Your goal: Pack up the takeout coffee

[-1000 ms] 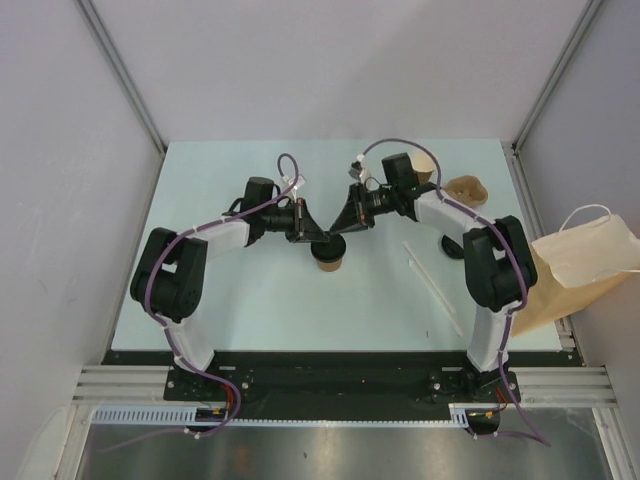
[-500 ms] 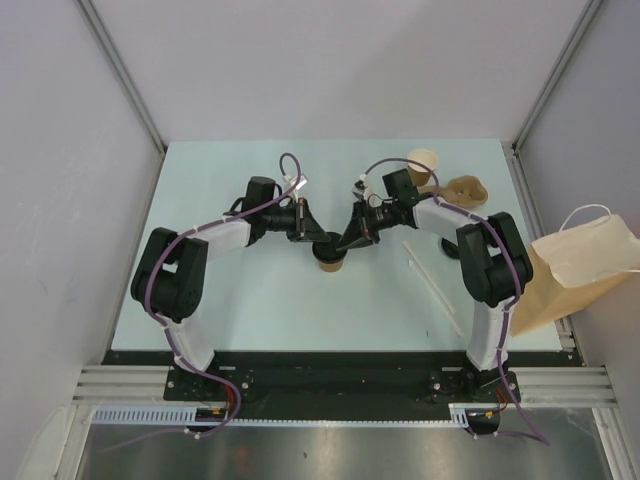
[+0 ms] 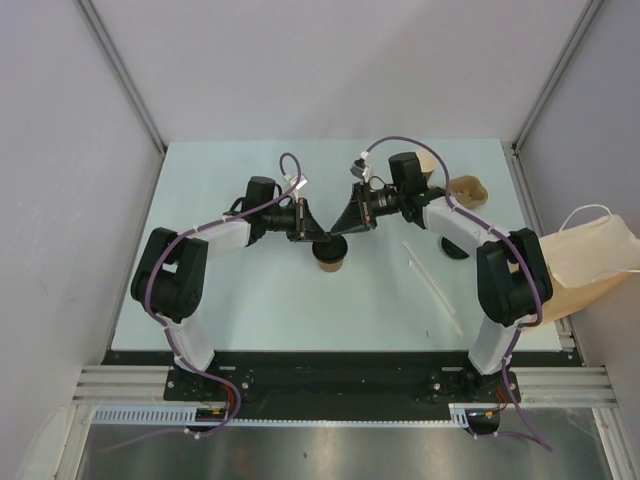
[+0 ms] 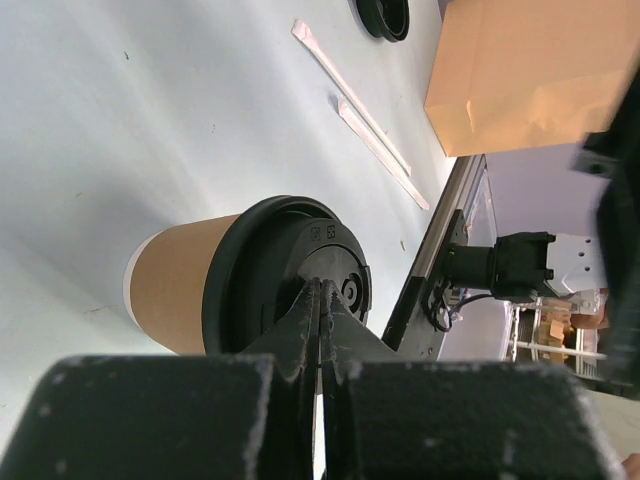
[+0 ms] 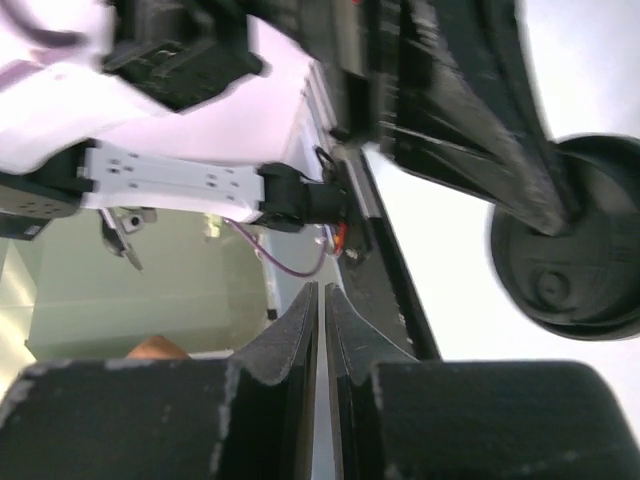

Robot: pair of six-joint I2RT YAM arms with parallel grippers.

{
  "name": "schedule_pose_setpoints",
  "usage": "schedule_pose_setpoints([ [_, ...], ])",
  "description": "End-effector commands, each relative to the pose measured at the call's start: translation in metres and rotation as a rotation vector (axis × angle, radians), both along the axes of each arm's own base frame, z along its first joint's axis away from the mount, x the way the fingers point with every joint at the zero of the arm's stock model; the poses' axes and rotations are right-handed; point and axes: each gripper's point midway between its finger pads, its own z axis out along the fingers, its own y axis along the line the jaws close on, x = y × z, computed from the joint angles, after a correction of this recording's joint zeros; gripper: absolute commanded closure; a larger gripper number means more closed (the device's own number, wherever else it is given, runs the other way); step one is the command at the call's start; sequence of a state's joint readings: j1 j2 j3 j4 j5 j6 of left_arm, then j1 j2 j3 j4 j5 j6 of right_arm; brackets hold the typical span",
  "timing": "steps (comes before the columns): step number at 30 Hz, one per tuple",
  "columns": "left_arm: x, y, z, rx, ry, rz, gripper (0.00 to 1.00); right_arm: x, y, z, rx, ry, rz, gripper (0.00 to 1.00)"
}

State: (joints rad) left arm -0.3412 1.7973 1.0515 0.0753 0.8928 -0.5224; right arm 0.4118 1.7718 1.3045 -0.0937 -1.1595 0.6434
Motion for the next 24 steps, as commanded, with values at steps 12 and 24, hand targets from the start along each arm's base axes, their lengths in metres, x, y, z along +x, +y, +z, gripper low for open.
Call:
schedule_pose_setpoints([
  [12,-0.005,0.011,-0.037,0.114,0.050,0.026,1.00,-0.007,-0.031,-0.153,-0.274,0.247,-0.003,0.94],
  [24,-0.003,0.010,-0.033,0.113,0.039,0.026,1.00,-0.011,-0.010,-0.026,-0.071,0.004,0.005,0.92],
])
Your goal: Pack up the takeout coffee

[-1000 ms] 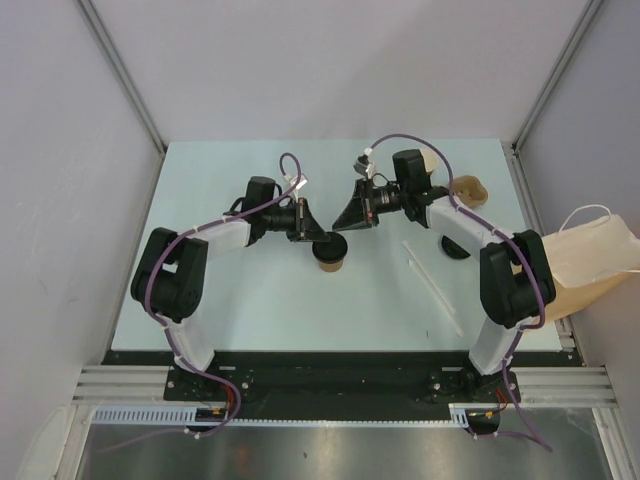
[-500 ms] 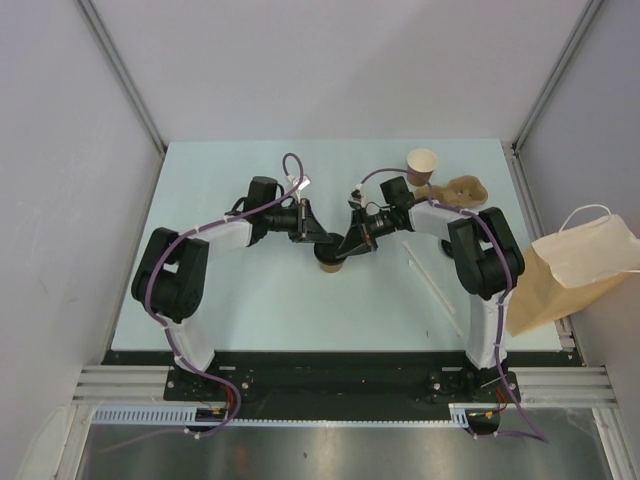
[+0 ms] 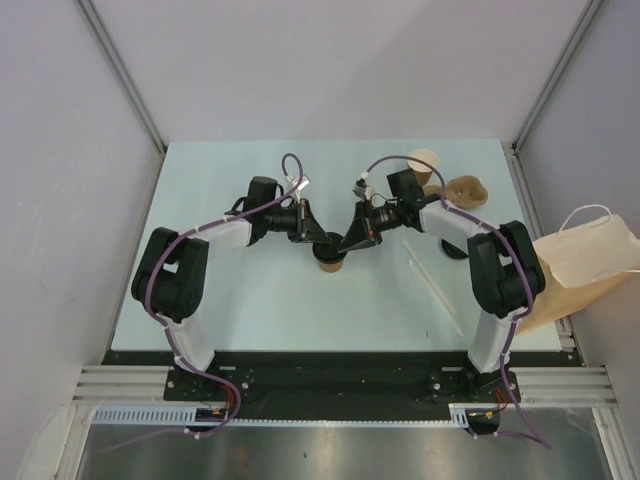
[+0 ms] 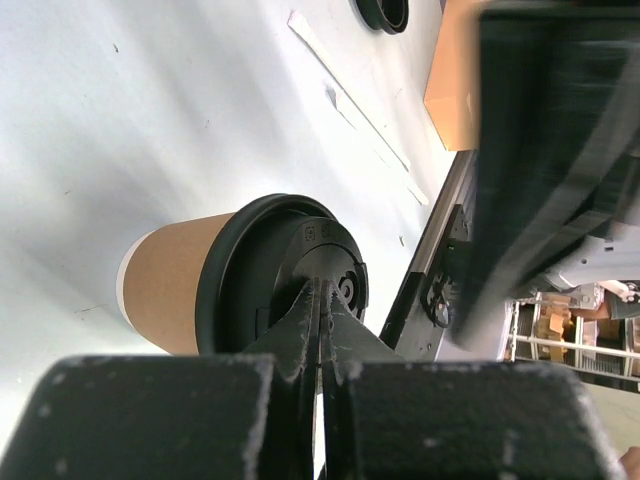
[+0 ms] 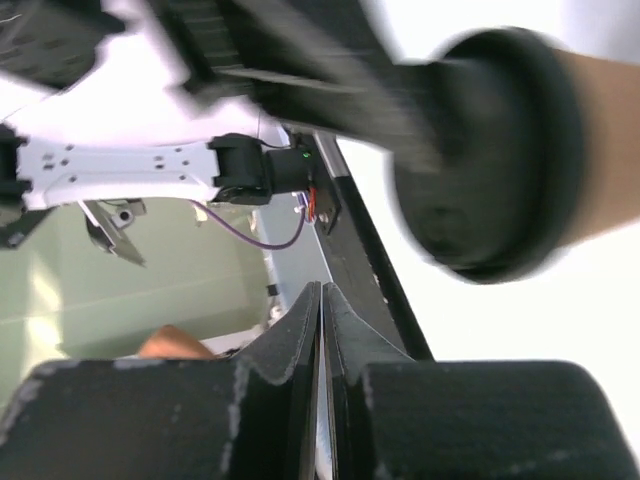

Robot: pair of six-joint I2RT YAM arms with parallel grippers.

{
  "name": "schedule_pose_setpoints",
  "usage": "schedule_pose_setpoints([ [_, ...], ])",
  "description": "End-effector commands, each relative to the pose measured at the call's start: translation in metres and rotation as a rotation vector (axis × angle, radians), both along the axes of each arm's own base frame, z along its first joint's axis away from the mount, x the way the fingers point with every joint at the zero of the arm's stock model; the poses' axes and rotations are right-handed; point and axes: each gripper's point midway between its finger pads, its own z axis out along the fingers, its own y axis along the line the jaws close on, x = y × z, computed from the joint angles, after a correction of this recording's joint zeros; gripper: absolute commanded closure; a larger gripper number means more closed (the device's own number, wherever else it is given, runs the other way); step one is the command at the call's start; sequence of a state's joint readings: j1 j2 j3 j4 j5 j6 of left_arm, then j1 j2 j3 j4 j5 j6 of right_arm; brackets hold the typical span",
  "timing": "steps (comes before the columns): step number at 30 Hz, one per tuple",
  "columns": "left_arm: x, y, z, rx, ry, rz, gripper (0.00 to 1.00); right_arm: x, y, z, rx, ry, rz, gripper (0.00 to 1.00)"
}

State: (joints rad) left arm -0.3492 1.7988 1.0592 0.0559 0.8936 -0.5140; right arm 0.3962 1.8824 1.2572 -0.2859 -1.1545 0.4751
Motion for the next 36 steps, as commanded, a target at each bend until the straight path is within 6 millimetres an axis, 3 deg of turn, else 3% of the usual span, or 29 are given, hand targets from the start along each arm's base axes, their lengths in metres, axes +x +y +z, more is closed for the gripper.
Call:
schedule_pose_setpoints([
  [1,-0.001,0.012,-0.033,0.108,0.035,0.038,1.00,0.004,0.002,0.055,0.060,-0.176,-0.028,0.92],
  [5,-0.002,0.013,-0.033,0.109,0.034,0.037,1.00,0.014,0.000,0.065,0.077,-0.206,-0.065,0.91],
  [7,-0.002,0.013,-0.033,0.107,0.034,0.037,1.00,0.016,0.000,0.049,0.037,-0.189,-0.072,0.91],
  [17,-0.003,0.013,-0.043,0.117,0.056,0.034,1.00,0.010,-0.016,-0.090,-0.270,-0.042,-0.035,0.93],
  [19,-0.006,0.014,-0.045,0.119,0.063,0.033,1.00,0.007,-0.020,-0.099,-0.294,-0.020,-0.030,0.94],
  [22,-0.006,0.015,-0.044,0.120,0.055,0.035,1.00,0.009,-0.021,-0.083,-0.275,-0.051,-0.035,0.93],
  [25,-0.007,0.014,-0.042,0.115,0.054,0.035,1.00,0.011,-0.017,-0.047,-0.211,-0.120,-0.035,0.93],
  [30,-0.005,0.013,-0.038,0.112,0.044,0.032,1.00,0.005,-0.007,0.031,-0.058,-0.275,-0.015,0.93],
  [34,-0.005,0.012,-0.036,0.111,0.037,0.030,1.00,0.011,0.000,0.074,0.015,-0.360,-0.041,0.91],
  [36,-0.006,0.012,-0.036,0.111,0.035,0.027,1.00,0.019,0.004,0.084,0.034,-0.365,-0.059,0.91],
])
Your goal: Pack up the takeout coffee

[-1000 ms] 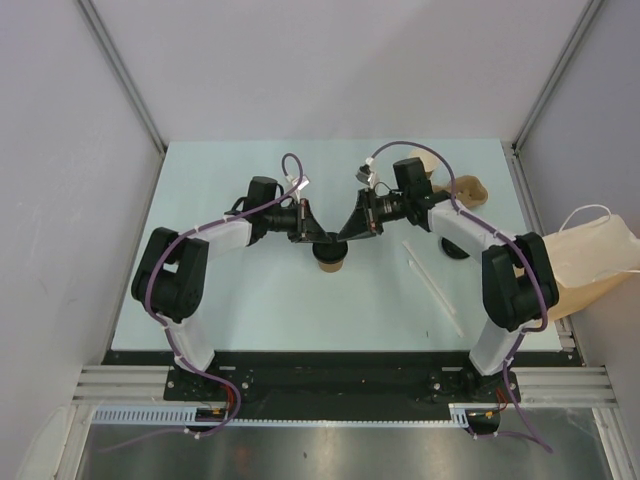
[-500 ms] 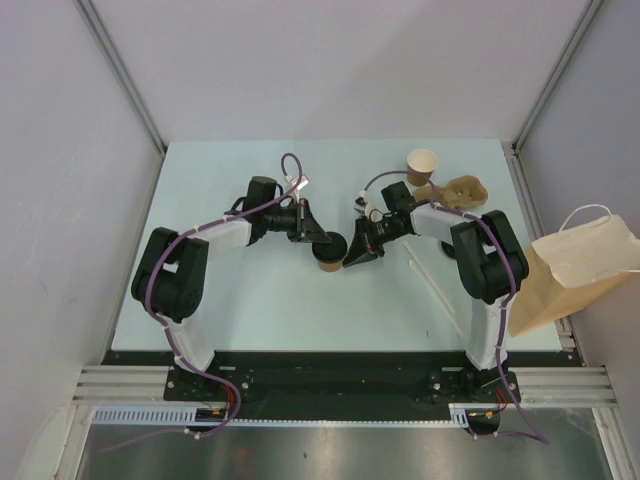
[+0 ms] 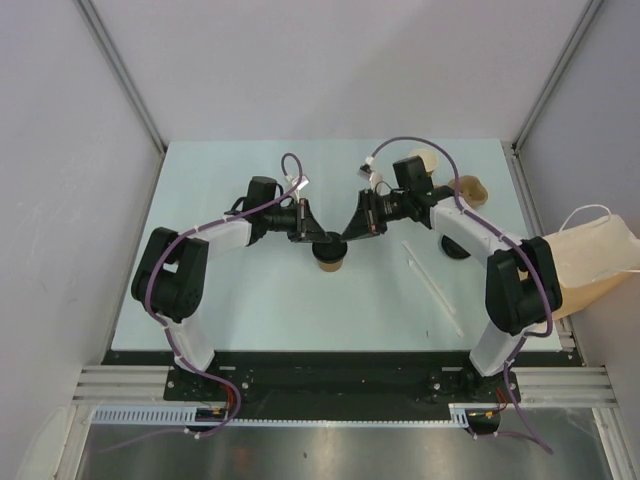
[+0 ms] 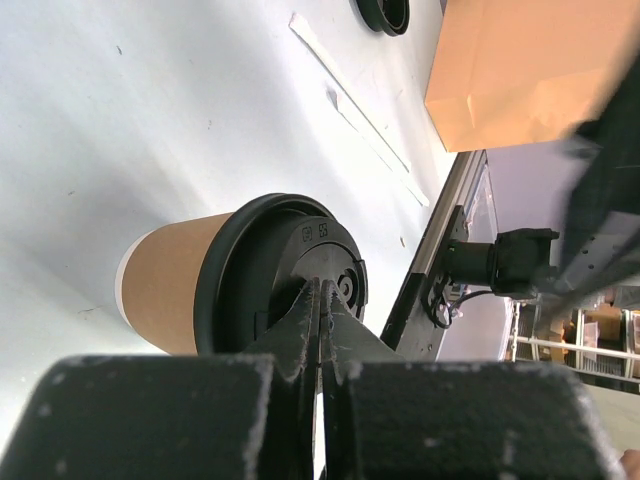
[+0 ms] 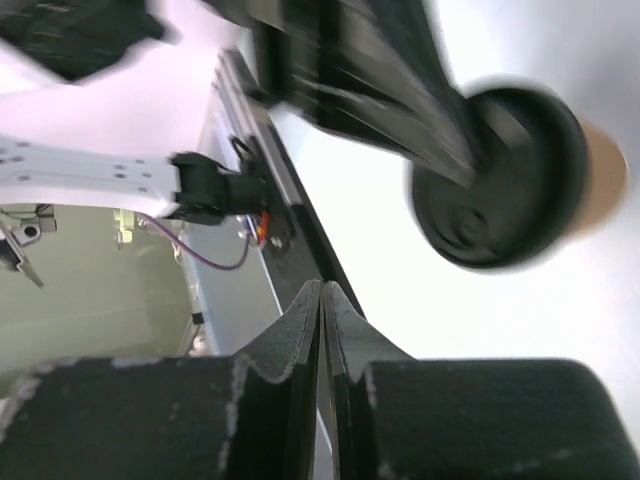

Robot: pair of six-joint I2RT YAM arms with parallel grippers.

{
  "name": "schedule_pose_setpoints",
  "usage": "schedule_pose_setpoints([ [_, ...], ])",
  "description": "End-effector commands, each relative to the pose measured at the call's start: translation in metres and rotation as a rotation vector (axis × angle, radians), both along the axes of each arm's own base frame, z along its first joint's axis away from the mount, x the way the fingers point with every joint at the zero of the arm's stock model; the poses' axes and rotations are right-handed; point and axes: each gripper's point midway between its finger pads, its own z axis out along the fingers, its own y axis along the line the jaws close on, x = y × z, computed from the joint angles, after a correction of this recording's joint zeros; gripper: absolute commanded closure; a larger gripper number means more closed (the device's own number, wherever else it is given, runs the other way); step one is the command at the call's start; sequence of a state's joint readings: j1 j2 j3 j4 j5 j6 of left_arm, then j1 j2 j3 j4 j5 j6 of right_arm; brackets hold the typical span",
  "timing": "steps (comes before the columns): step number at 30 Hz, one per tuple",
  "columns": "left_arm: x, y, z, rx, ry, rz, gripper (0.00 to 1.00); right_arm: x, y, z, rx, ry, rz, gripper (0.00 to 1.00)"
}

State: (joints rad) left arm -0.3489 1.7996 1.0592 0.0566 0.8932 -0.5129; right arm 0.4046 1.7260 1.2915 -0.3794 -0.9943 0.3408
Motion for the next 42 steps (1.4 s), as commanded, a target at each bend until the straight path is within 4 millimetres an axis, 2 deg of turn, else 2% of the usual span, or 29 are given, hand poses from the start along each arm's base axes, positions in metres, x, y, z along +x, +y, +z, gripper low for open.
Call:
schedule_pose_setpoints([
  [1,-0.007,0.012,-0.036,0.111,0.038,0.027,1.00,0.015,0.013,0.048,0.102,-0.103,0.002,0.91],
  [3,-0.007,0.012,-0.035,0.110,0.035,0.027,1.00,0.021,0.016,0.044,0.098,-0.101,-0.009,0.91],
  [7,-0.007,0.011,-0.036,0.111,0.038,0.024,1.00,0.032,0.016,-0.002,0.021,-0.044,-0.024,0.92],
  [8,-0.008,0.011,-0.038,0.114,0.041,0.024,1.00,0.036,0.015,-0.024,-0.019,-0.010,-0.037,0.92],
  [10,-0.008,0.012,-0.039,0.115,0.042,0.023,1.00,0.038,0.012,-0.054,-0.080,0.023,-0.040,0.92],
  [11,-0.008,0.012,-0.041,0.118,0.046,0.024,1.00,0.036,0.009,-0.079,-0.131,0.075,-0.045,0.93],
  [14,-0.009,0.012,-0.043,0.118,0.052,0.025,1.00,0.026,0.001,-0.114,-0.218,0.139,-0.042,0.94],
  [17,-0.010,0.012,-0.040,0.112,0.049,0.020,1.00,0.021,0.000,-0.116,-0.231,0.155,-0.040,0.94],
  [21,-0.011,0.008,-0.021,0.067,0.014,-0.003,1.00,0.025,0.006,-0.093,-0.190,0.108,-0.045,0.94],
  [23,-0.008,0.002,0.009,0.005,-0.049,-0.014,1.00,0.025,0.006,-0.089,-0.182,0.103,-0.046,0.94],
  [27,-0.015,-0.004,0.069,-0.111,-0.159,-0.066,0.99,0.024,0.005,-0.094,-0.194,0.116,-0.044,0.94],
  [29,-0.021,-0.003,0.090,-0.135,-0.212,-0.078,0.99,0.024,0.005,-0.097,-0.199,0.119,-0.044,0.94],
  [33,-0.026,-0.003,0.106,-0.160,-0.243,-0.085,1.00,0.025,0.005,-0.100,-0.197,0.127,-0.048,0.94],
  [36,-0.022,-0.003,0.092,-0.147,-0.206,-0.063,1.00,0.025,0.005,-0.101,-0.199,0.133,-0.048,0.95],
  [38,-0.016,-0.002,0.071,-0.112,-0.161,-0.030,1.00,0.025,0.005,-0.103,-0.199,0.139,-0.049,0.94],
  [40,-0.008,0.000,0.034,-0.053,-0.089,0.006,1.00,0.026,0.005,-0.104,-0.202,0.138,-0.051,0.95],
  [42,-0.009,0.005,0.001,0.014,-0.013,0.017,1.00,0.026,0.004,-0.108,-0.208,0.144,-0.052,0.95],
])
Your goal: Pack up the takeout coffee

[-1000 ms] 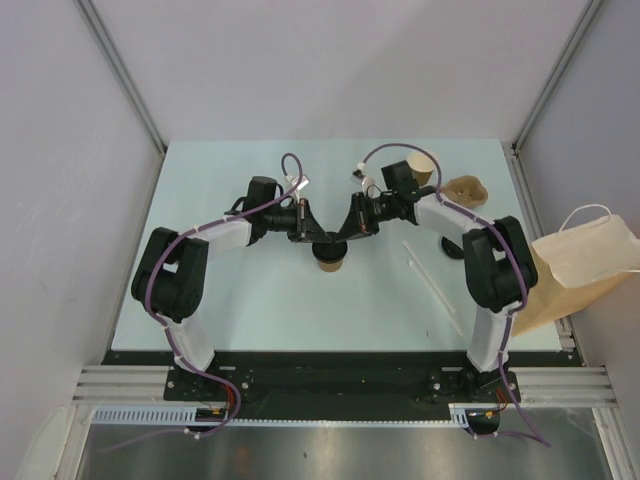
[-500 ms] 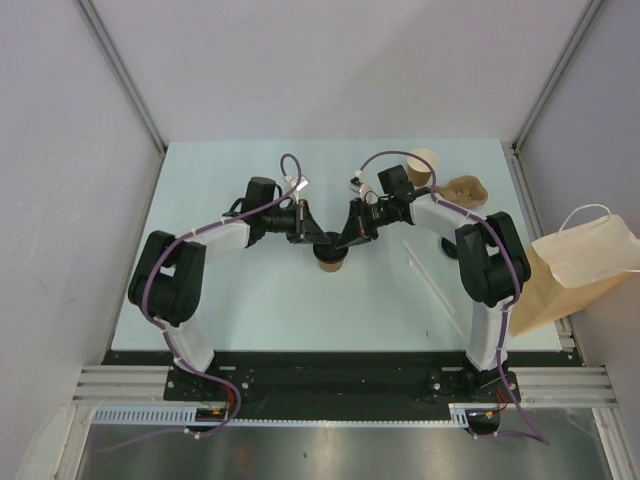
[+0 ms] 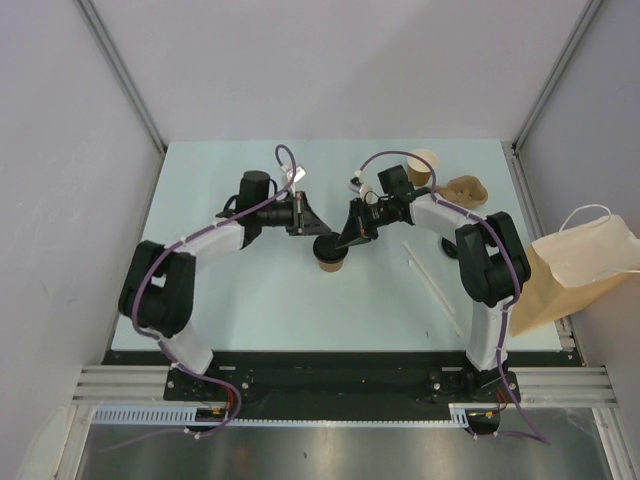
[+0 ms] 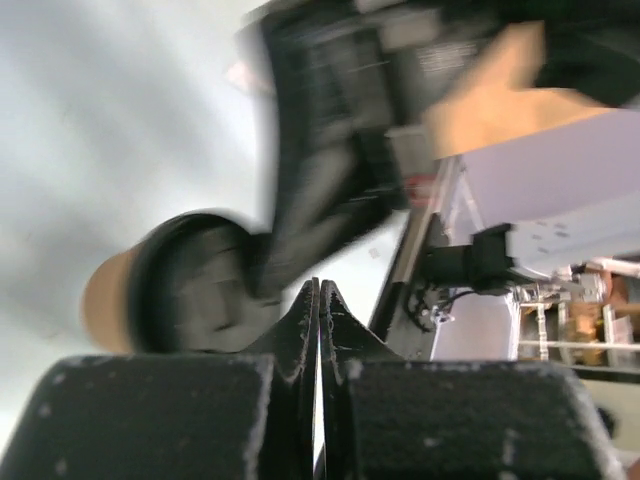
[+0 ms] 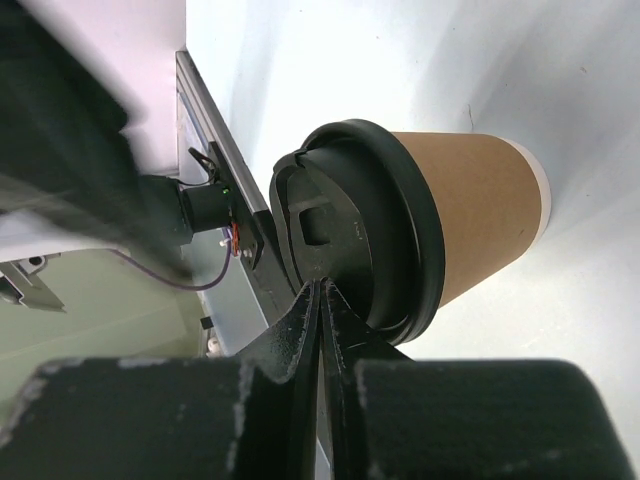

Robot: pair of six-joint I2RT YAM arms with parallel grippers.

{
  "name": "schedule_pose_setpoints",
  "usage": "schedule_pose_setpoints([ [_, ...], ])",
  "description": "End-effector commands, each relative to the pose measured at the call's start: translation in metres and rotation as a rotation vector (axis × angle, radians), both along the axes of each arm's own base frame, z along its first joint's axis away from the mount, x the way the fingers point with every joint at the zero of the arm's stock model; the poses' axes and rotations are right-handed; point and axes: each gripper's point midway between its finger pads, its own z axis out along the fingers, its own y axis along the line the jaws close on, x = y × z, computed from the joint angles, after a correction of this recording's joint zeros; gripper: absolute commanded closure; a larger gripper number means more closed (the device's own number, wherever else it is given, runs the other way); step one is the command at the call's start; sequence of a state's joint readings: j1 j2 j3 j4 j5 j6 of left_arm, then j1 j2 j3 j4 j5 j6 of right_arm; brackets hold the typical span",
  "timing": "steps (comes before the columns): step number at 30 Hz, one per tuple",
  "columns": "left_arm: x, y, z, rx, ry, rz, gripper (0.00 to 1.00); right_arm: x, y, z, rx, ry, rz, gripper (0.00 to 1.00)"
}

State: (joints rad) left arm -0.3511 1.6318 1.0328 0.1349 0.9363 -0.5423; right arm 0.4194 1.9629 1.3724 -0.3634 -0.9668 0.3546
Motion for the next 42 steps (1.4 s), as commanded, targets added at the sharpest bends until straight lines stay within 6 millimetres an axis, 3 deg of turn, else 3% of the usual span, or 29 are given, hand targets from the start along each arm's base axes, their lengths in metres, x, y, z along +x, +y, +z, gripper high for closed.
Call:
schedule_pose_setpoints([
  [1,-0.001,0.010,-0.096,0.154,0.222,0.052,1.00,0.001,-0.013,-0.042,-0.140,0.014,-0.038,0.95],
  [4,-0.013,0.019,-0.121,0.186,0.274,0.056,1.00,-0.001,-0.014,-0.044,-0.146,0.020,-0.032,0.95],
  [6,-0.014,0.019,-0.110,0.168,0.230,0.050,1.00,-0.001,-0.014,-0.045,-0.145,0.017,-0.027,0.95],
  [10,-0.008,0.015,-0.058,0.117,0.097,0.031,0.98,0.000,-0.011,-0.038,-0.131,-0.002,-0.026,0.95],
  [13,-0.007,0.015,-0.018,0.101,0.000,0.025,0.82,0.000,-0.006,-0.025,-0.089,-0.018,-0.016,0.94],
  [14,-0.007,0.017,-0.003,0.099,-0.043,0.028,0.66,0.000,-0.004,-0.020,-0.070,-0.024,-0.013,0.91],
  [16,-0.001,0.022,0.007,0.141,-0.107,0.054,0.55,0.001,0.003,0.000,-0.006,-0.047,-0.002,0.87],
  [17,-0.002,0.024,0.019,0.141,-0.150,0.063,0.41,0.001,0.005,0.007,0.014,-0.054,-0.002,0.81],
  [19,0.002,0.031,0.023,0.187,-0.200,0.092,0.22,0.003,0.011,0.026,0.064,-0.081,0.001,0.75],
  [20,0.002,0.033,0.025,0.199,-0.215,0.096,0.11,0.003,0.013,0.040,0.087,-0.111,0.004,0.67],
  [21,0.003,0.036,0.029,0.222,-0.254,0.100,0.10,0.002,0.015,0.048,0.102,-0.122,0.009,0.62],
  [22,0.005,0.040,0.032,0.247,-0.262,0.111,0.01,0.003,0.016,0.057,0.118,-0.129,0.009,0.57],
  [23,0.005,0.042,0.035,0.260,-0.278,0.114,0.00,0.004,0.017,0.073,0.143,-0.153,0.014,0.50],
  [25,0.009,0.047,0.044,0.311,-0.332,0.131,0.00,0.002,0.019,0.094,0.180,-0.152,0.022,0.45],
  [26,0.010,0.049,0.047,0.333,-0.366,0.130,0.00,0.003,0.019,0.115,0.208,-0.182,0.029,0.40],
  [30,0.011,0.049,0.059,0.446,-0.464,0.143,0.00,0.009,0.004,0.159,0.228,-0.253,-0.002,0.27],
  [33,0.009,0.043,0.055,0.568,-0.532,0.110,0.01,0.016,-0.017,0.175,0.152,-0.366,-0.035,0.11],
  [35,0.006,0.032,0.044,0.639,-0.563,0.066,0.00,0.023,-0.032,0.174,0.075,-0.446,-0.055,0.01],
  [42,-0.001,0.002,0.007,0.797,-0.556,-0.047,0.01,0.016,-0.076,0.190,-0.042,-0.530,-0.134,0.00],
])
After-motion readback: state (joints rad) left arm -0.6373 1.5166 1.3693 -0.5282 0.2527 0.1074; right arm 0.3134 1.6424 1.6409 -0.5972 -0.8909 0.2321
